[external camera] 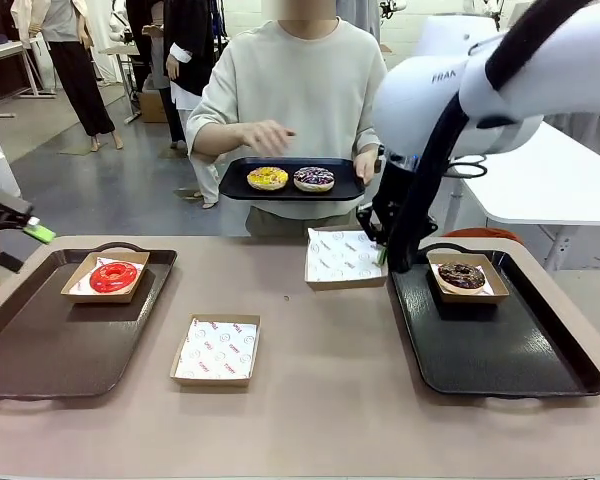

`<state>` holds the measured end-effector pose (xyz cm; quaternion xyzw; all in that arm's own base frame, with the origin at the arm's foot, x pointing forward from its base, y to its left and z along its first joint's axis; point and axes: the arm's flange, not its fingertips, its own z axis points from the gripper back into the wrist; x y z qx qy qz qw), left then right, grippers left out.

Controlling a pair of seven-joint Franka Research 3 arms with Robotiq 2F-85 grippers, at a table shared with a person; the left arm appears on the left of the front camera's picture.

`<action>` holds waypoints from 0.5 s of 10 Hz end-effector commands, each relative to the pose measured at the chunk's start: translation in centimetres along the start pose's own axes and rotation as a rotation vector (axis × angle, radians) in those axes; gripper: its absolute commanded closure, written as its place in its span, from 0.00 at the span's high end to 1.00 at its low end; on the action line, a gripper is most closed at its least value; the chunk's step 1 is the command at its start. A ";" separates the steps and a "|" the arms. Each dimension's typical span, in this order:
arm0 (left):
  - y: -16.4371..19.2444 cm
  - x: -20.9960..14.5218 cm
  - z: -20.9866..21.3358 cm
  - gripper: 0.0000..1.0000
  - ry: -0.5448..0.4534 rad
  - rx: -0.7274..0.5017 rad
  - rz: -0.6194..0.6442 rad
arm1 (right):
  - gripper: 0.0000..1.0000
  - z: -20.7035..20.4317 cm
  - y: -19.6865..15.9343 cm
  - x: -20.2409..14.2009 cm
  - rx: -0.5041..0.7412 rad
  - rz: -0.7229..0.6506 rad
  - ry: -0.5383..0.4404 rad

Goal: Individually package the donuts and arrange them on the tray.
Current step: Place the picked Paper togo box on the Handle tray while simultaneously picking up another Paper togo box from the table with the other hand.

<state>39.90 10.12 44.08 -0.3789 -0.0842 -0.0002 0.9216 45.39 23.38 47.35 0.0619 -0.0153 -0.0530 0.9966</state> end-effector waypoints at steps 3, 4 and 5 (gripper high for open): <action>4.6 -2.2 5.4 1.00 -0.013 -0.287 0.063 | 0.00 -0.6 2.1 3.8 -0.052 -0.006 0.038; 5.9 -1.9 5.6 1.00 -0.016 -0.338 0.083 | 0.00 -0.6 2.5 4.2 -0.052 -0.001 0.034; 7.1 -1.5 5.4 1.00 -0.010 -0.391 0.093 | 0.00 -0.4 2.9 4.6 -0.049 -0.005 0.022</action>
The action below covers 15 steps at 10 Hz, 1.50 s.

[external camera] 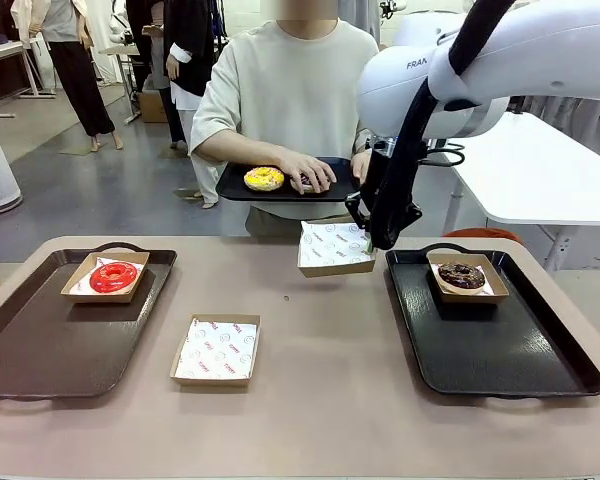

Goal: Individually package the donuts and arrange them on the tray.
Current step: Place the picked Paper togo box on the Handle tray while simultaneously picking up another Paper togo box from the table with the other hand.

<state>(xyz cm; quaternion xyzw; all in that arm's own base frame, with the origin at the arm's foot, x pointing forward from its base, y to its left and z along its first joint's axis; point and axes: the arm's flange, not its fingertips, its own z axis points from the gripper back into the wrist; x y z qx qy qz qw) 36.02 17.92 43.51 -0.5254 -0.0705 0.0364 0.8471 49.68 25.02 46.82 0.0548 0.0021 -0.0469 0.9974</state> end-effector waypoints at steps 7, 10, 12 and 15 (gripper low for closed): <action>3.8 2.1 -0.6 1.00 0.003 -0.149 0.024 | 0.00 1.3 2.1 2.5 -0.016 -0.027 -0.023; 3.8 2.1 -0.6 1.00 0.003 -0.149 0.024 | 0.00 1.4 2.4 3.1 -0.013 -0.003 -0.020; 3.8 2.1 -0.6 1.00 0.003 -0.149 0.024 | 0.00 1.4 2.1 3.3 -0.017 0.003 -0.022; 3.8 2.1 -0.6 1.00 0.003 -0.149 0.024 | 0.00 1.1 1.9 2.6 0.021 -0.010 -0.014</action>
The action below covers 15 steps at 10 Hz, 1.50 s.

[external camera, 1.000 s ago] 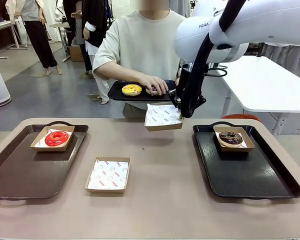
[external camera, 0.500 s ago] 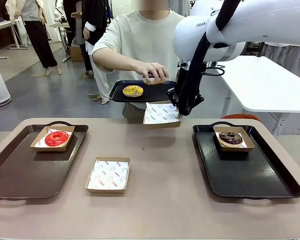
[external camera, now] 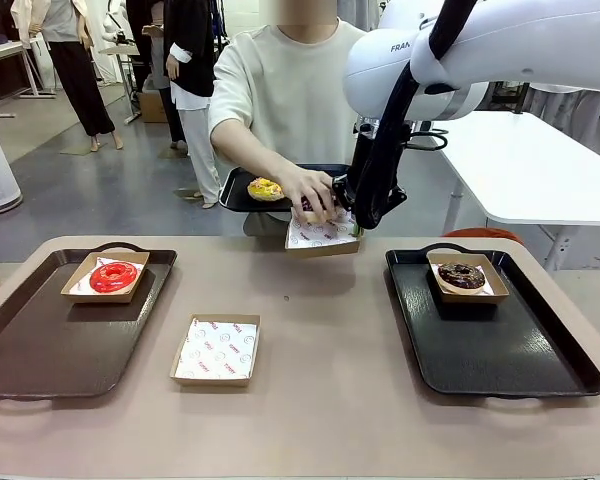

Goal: Individually package the donuts and arrange them on the tray.
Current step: Place the picked Paper togo box on the Handle tray while simultaneously picking up another Paper togo box from the table with the other hand.

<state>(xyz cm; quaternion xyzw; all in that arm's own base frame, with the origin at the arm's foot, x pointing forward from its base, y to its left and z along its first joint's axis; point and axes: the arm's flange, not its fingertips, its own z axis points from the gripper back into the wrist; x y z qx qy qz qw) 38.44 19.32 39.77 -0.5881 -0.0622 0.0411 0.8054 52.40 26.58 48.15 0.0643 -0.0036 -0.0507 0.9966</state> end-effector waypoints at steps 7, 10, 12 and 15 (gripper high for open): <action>-0.2 -0.2 0.1 1.00 -0.005 0.000 -0.004 | 0.00 0.0 -0.1 0.0 0.001 -0.003 -0.003; -0.2 -0.2 0.1 1.00 -0.005 0.000 -0.004 | 0.00 0.0 -0.1 0.0 0.001 -0.003 -0.003; -0.2 -0.2 0.1 1.00 -0.005 0.000 -0.004 | 0.00 0.0 -0.1 0.0 0.001 -0.003 -0.003; -0.2 -0.2 0.1 1.00 -0.005 0.000 -0.004 | 0.00 0.0 -0.1 0.0 0.001 -0.003 -0.003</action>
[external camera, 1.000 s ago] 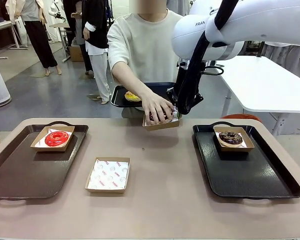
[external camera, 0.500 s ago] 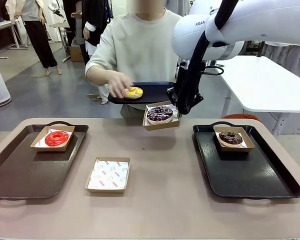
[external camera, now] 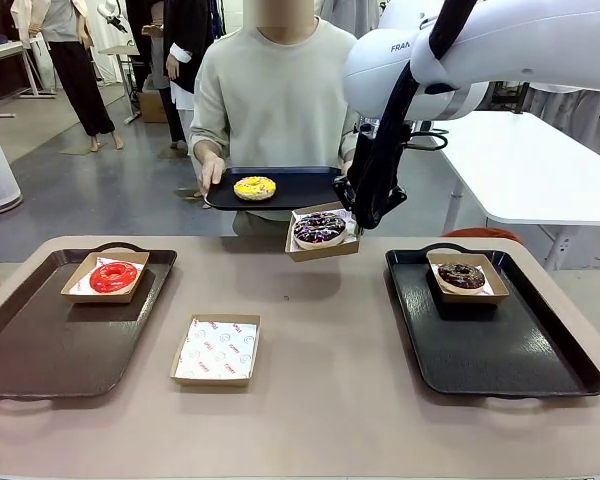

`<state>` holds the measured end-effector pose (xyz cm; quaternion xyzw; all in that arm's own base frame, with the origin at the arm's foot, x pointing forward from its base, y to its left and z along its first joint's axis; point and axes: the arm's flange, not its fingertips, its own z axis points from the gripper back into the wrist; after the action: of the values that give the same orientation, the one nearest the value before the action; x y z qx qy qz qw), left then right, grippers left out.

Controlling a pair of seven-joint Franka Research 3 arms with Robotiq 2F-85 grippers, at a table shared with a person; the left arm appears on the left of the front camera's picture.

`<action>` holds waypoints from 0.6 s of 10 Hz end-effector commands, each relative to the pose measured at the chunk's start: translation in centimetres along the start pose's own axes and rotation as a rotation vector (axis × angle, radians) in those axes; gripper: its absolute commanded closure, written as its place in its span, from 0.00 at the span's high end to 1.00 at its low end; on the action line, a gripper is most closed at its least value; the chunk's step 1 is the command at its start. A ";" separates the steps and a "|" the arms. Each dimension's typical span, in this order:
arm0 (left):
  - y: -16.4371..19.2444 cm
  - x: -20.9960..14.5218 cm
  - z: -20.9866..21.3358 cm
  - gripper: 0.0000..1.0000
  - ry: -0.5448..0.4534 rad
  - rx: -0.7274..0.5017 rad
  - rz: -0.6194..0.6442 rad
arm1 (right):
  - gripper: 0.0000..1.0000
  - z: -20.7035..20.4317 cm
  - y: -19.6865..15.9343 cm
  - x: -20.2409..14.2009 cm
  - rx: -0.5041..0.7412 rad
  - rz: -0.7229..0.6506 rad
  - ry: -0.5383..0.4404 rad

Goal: Individually package the donuts and arrange them on the tray.
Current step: Place the picked Paper togo box on the Handle tray while simultaneously picking up another Paper togo box from the table with the other hand.

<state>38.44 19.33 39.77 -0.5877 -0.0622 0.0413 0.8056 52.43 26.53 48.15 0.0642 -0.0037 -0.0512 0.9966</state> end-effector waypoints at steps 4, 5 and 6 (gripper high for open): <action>-0.2 -0.1 0.1 1.00 -0.004 -0.001 -0.005 | 0.00 0.0 0.0 0.0 0.001 -0.002 -0.003; -0.2 -0.1 0.1 1.00 -0.004 -0.001 -0.005 | 0.00 0.0 0.0 0.0 0.001 -0.002 -0.003; -0.2 -0.1 0.1 1.00 -0.004 -0.001 -0.005 | 0.00 0.0 0.0 0.0 0.001 -0.002 -0.003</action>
<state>38.43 19.34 39.78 -0.5877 -0.0623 0.0414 0.8056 52.43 26.53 48.15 0.0642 -0.0037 -0.0512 0.9966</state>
